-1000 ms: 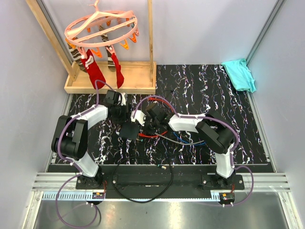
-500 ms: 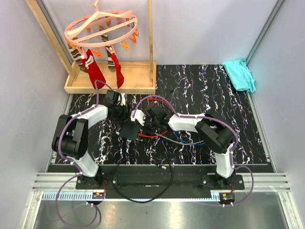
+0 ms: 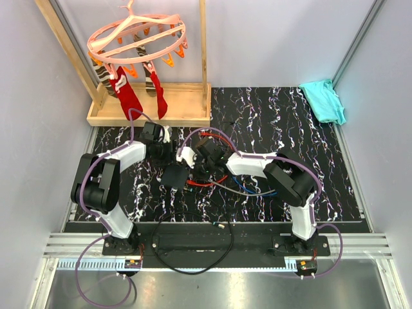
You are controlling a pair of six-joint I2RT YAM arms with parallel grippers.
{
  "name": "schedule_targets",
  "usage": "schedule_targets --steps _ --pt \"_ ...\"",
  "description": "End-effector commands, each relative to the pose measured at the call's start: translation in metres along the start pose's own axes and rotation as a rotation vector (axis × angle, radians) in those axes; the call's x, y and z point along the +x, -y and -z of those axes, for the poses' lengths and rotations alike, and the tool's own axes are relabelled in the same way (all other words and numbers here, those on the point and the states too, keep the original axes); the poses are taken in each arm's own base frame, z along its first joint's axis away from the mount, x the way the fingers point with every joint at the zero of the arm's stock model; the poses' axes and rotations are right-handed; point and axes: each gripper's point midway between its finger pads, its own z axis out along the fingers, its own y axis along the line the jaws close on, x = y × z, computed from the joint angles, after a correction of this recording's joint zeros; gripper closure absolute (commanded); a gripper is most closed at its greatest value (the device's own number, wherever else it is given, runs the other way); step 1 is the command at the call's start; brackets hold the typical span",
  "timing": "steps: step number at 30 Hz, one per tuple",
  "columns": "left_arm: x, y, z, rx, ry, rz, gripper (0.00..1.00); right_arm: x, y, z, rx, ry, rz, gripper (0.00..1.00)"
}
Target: Insert the plug into the switch port
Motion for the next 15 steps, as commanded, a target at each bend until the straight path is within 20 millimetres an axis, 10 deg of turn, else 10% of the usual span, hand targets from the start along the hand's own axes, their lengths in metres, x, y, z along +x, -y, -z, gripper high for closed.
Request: schedule_targets --steps 1,15 --pt "0.010 0.030 -0.002 0.141 -0.042 -0.020 0.31 -0.060 -0.005 -0.004 -0.035 0.156 0.013 1.00" --pt "0.013 0.024 -0.001 0.107 -0.049 -0.035 0.33 -0.059 -0.001 -0.002 0.036 0.167 -0.115 1.00"
